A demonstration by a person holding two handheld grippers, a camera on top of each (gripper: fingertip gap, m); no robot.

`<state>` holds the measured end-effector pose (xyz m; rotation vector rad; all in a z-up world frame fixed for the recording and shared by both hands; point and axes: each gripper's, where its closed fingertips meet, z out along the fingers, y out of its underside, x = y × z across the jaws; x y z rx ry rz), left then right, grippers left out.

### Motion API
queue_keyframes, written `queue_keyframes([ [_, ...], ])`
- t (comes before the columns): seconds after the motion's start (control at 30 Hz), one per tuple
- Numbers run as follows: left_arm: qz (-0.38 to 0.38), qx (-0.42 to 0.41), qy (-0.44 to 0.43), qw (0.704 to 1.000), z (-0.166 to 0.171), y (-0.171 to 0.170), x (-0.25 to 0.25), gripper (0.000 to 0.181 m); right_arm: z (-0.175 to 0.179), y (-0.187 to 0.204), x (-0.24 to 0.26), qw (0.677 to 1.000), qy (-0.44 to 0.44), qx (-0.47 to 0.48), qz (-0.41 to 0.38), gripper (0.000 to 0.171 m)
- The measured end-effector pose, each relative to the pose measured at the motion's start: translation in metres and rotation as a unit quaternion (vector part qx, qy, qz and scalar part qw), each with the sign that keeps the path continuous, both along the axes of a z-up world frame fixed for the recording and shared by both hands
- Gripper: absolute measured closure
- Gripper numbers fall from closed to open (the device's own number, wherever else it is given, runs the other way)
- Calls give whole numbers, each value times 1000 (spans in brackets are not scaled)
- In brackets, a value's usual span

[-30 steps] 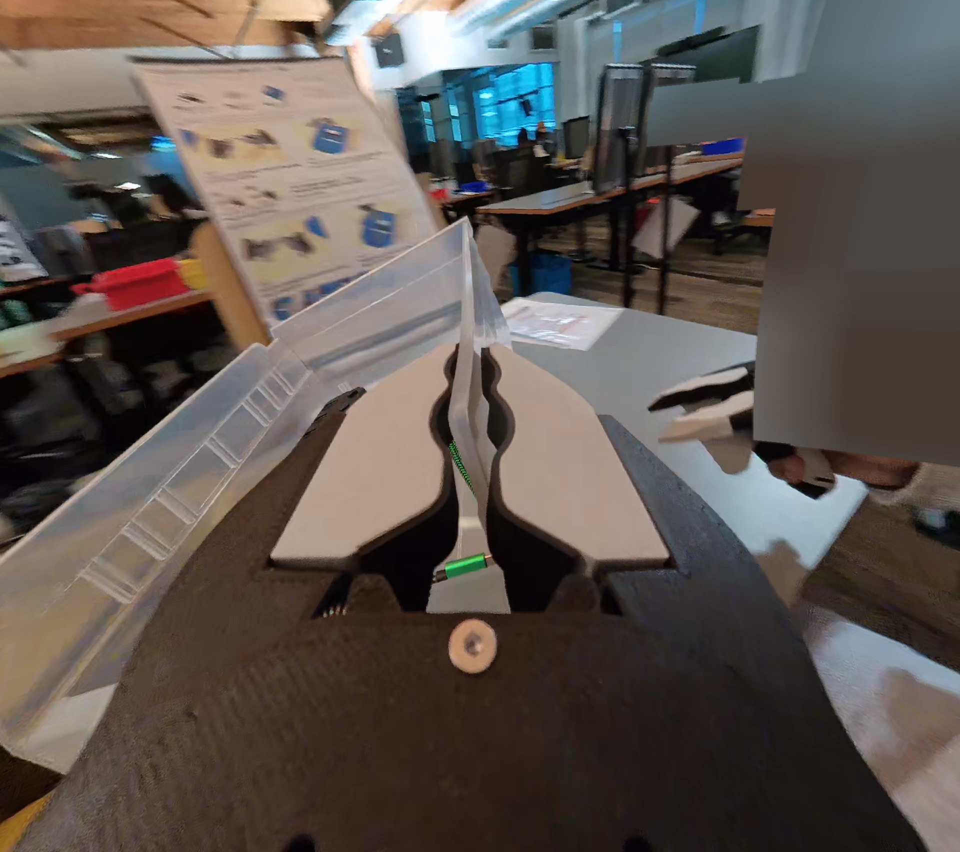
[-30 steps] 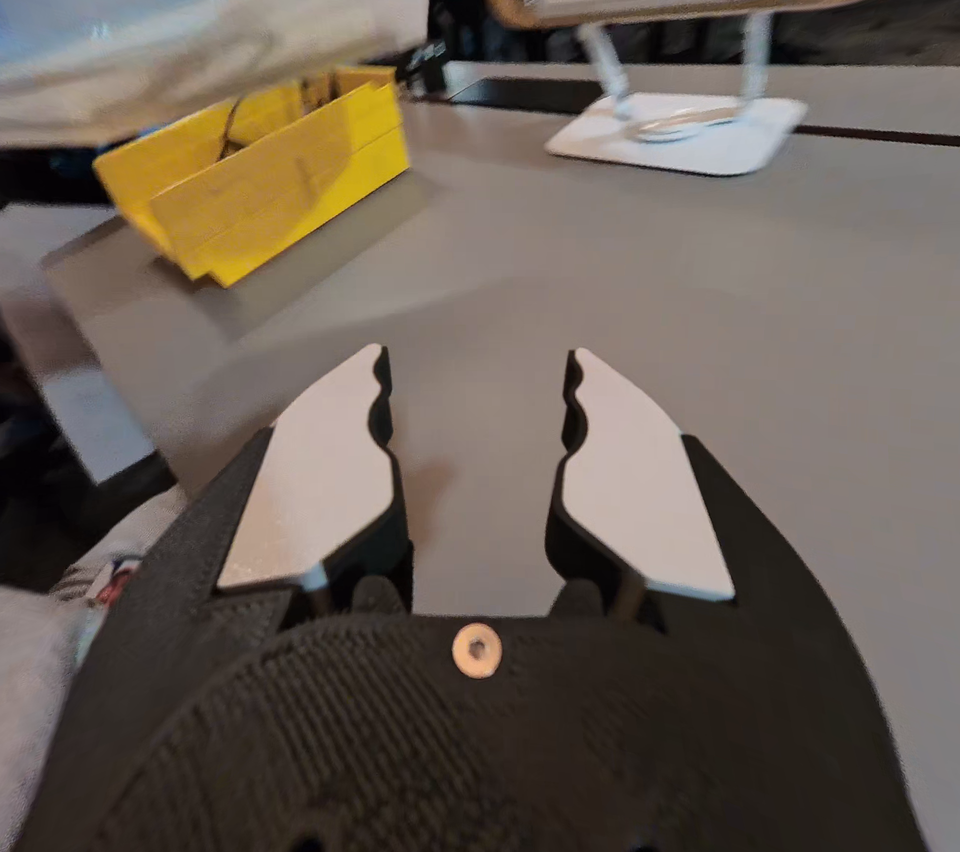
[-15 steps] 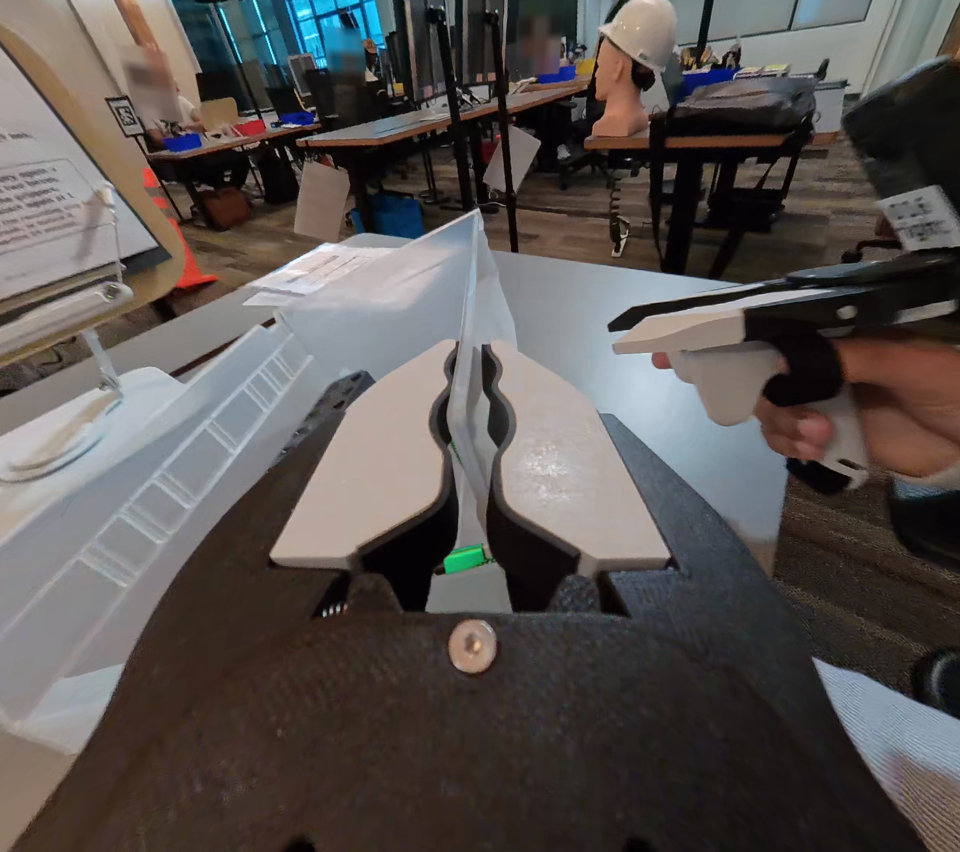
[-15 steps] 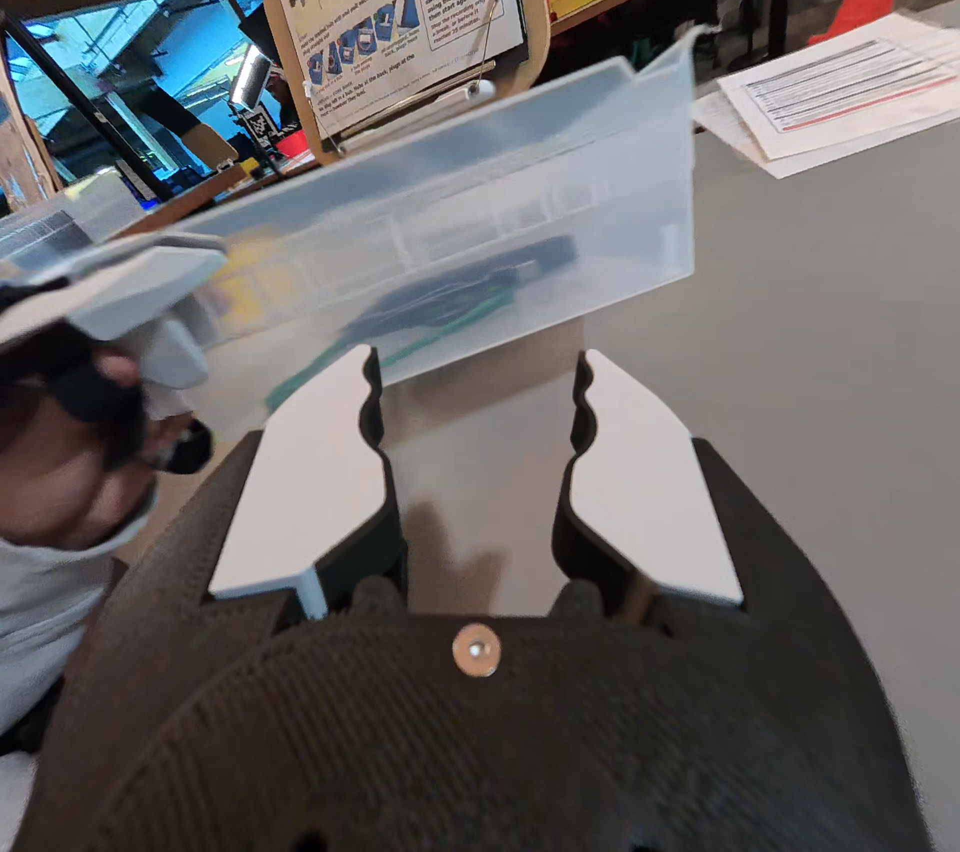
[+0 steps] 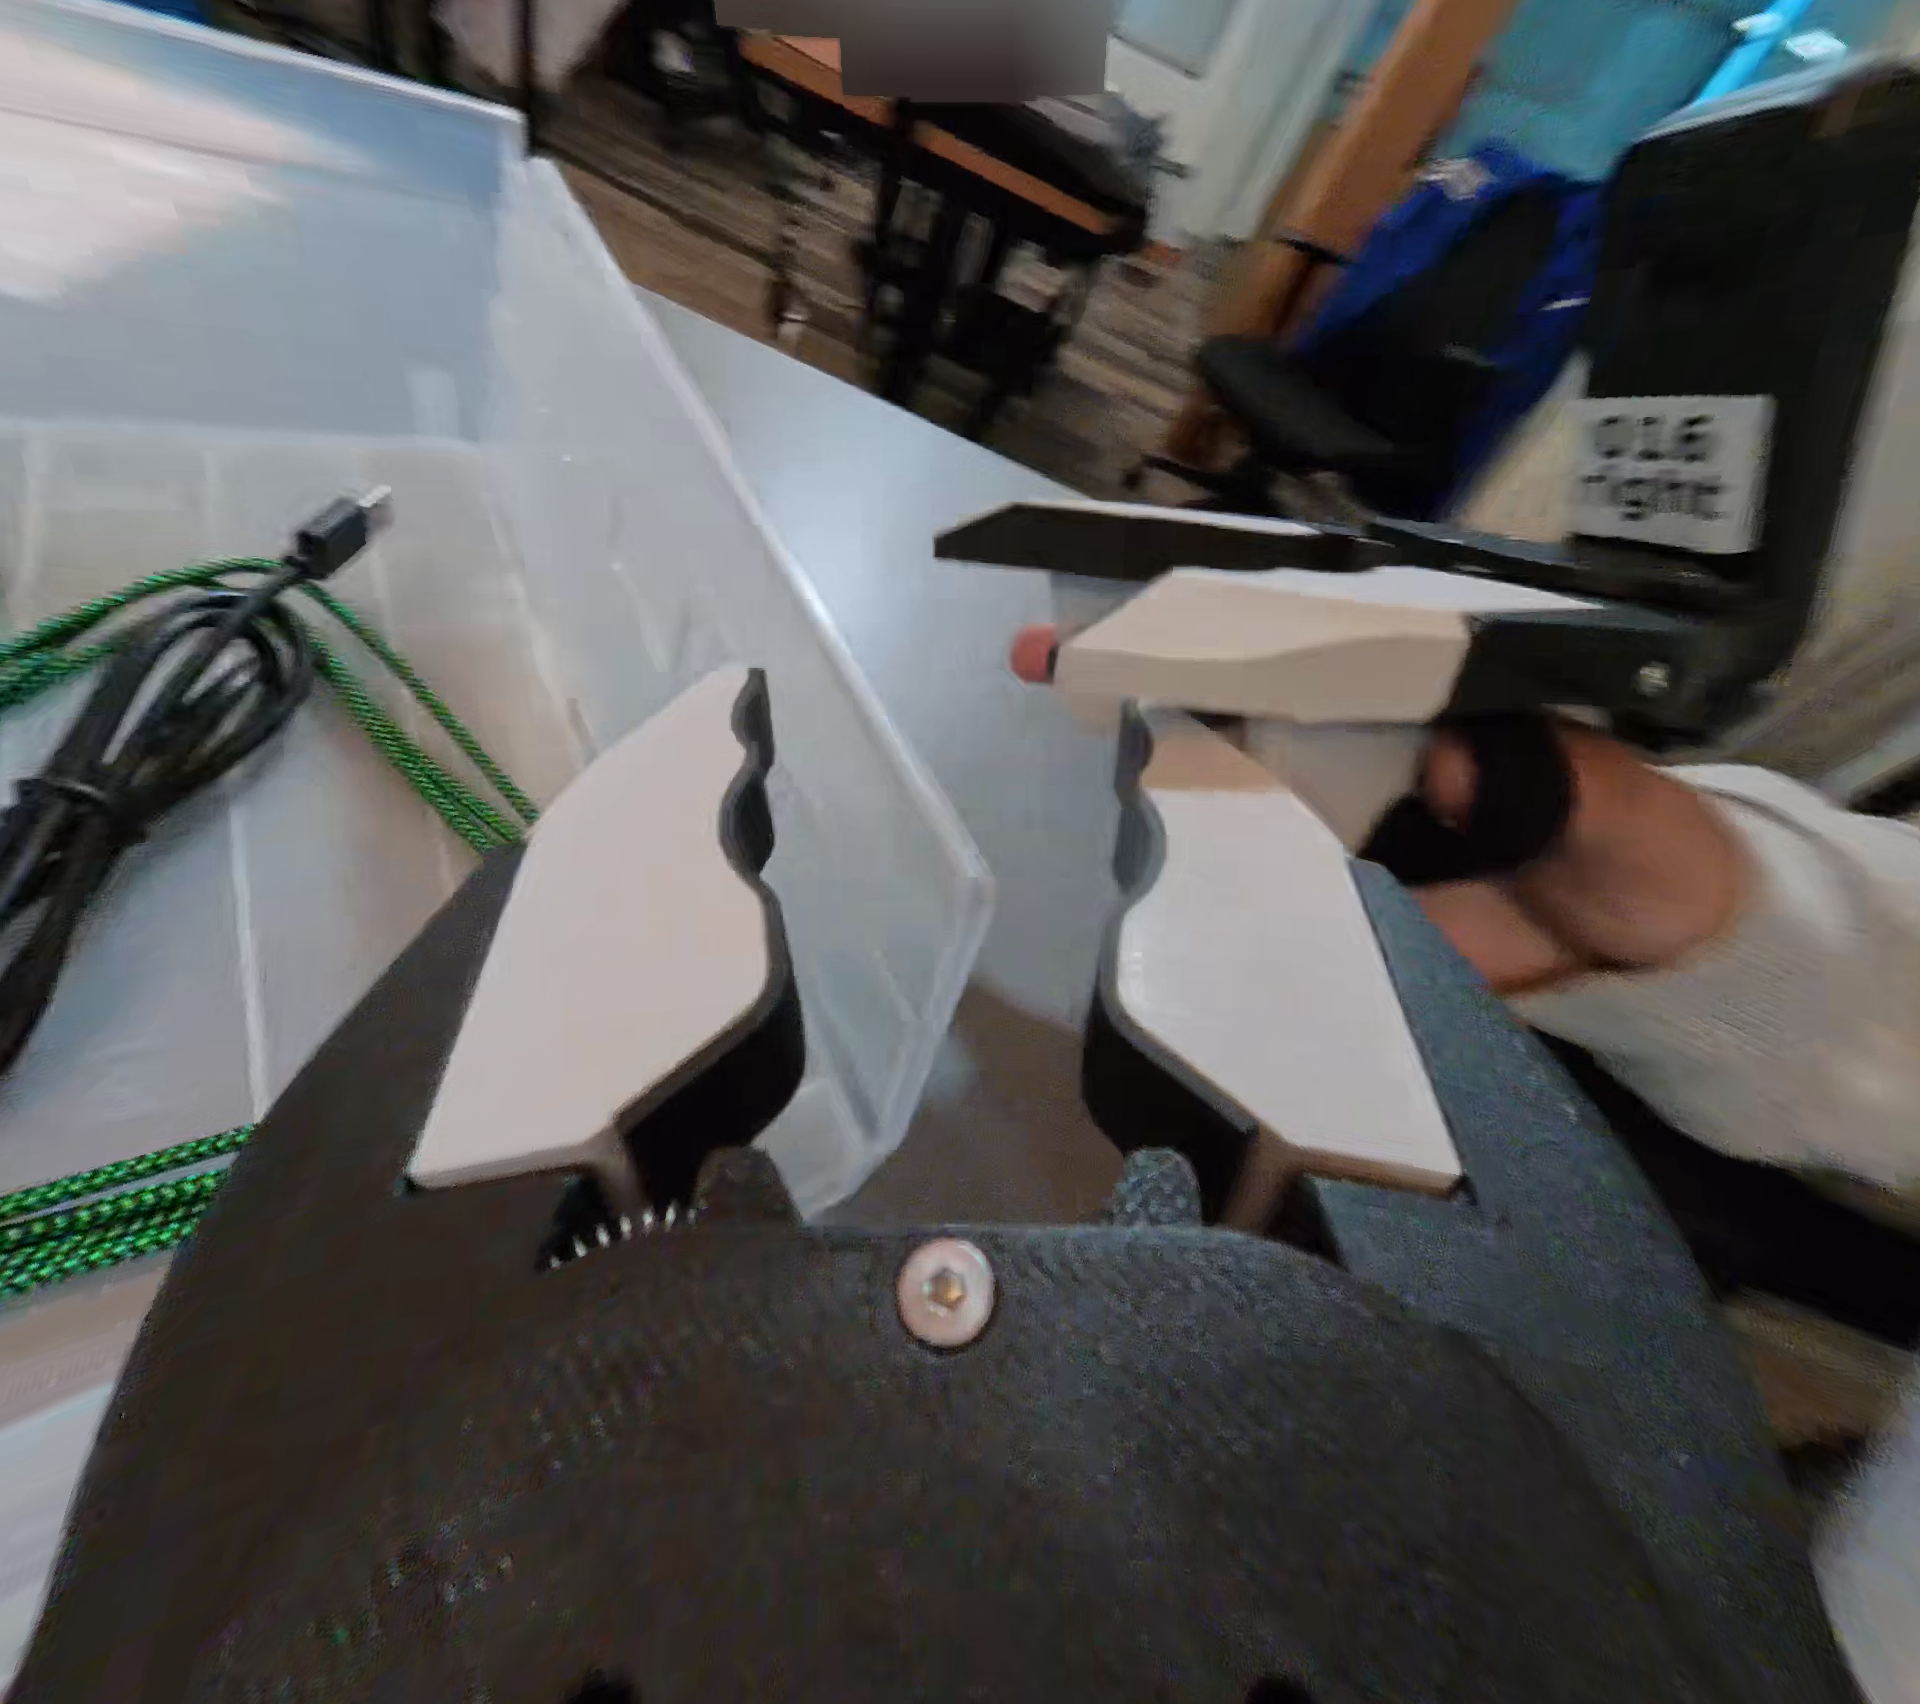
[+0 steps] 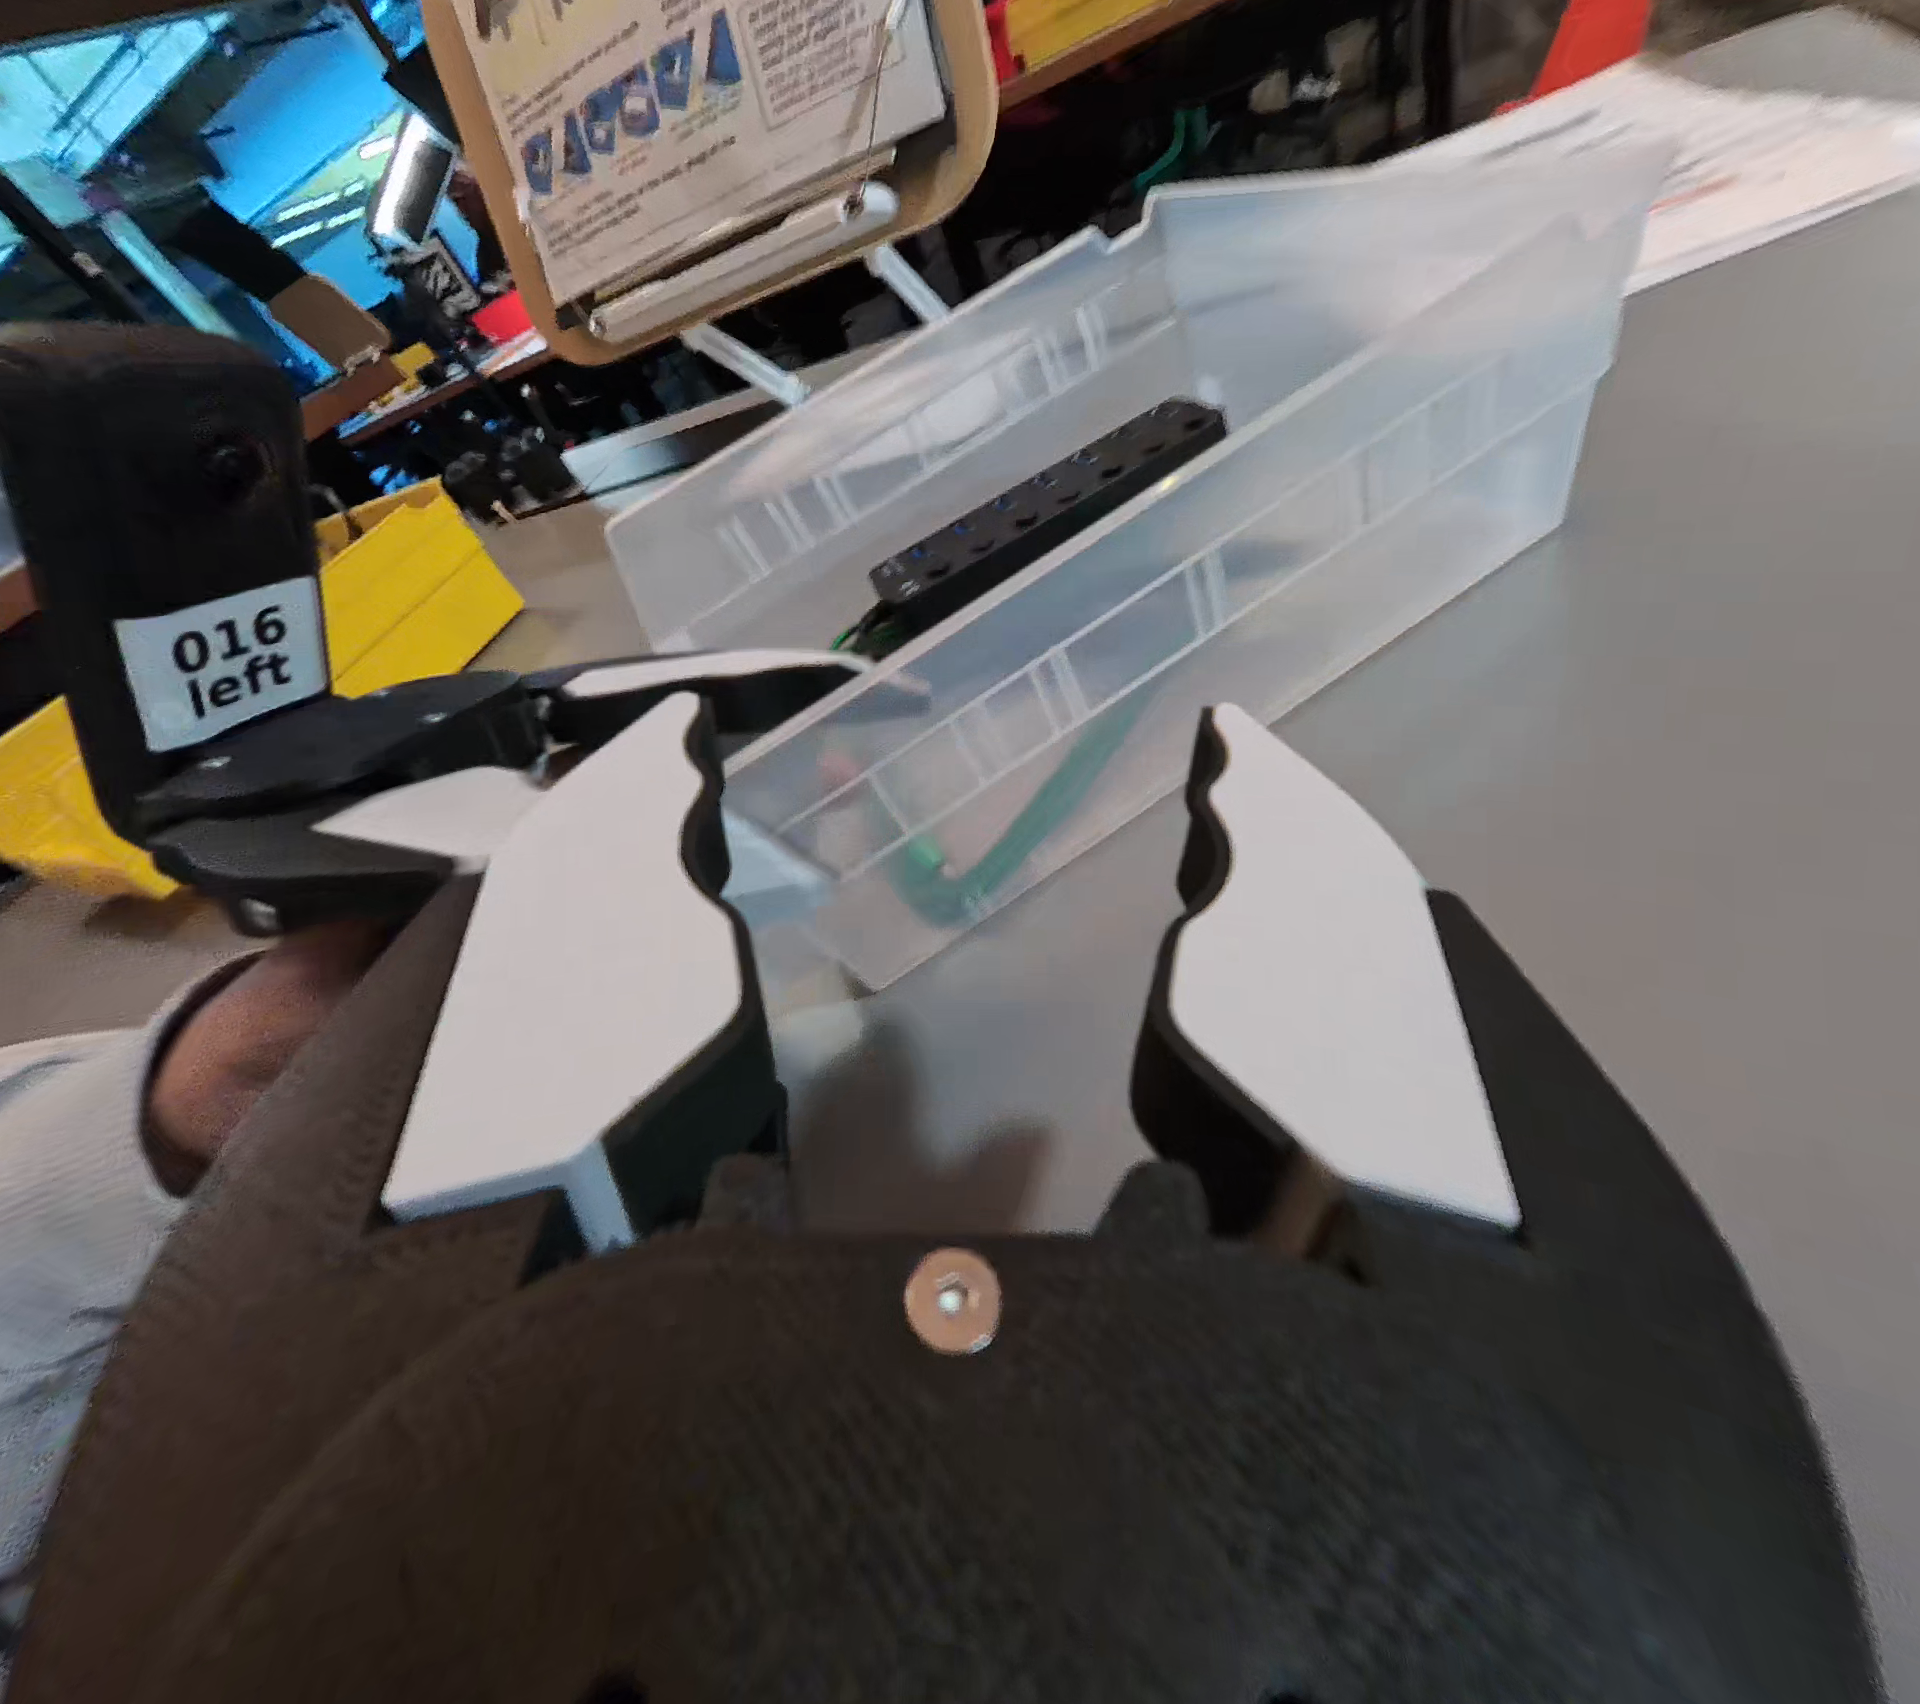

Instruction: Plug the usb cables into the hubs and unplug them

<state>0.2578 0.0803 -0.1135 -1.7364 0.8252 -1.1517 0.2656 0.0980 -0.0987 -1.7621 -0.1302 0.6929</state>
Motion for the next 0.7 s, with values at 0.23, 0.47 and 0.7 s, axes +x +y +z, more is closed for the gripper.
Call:
queue_keyframes([
  [0.23, 6, -11, -74, 997, 33, -23, -111, 102, 4, -10, -24, 999, -40, 35, 12, 73],
  [0.47, 120, 21, -13, 992, -4, -46, -210, 115, -32, -1, -76, 994, -100, -27, 24, 57],
  [0.7, 76, -18, -53, 996, 0, -62, -219, 123, -34, 48, -8, 975, -217, -8, -40, 115],
])
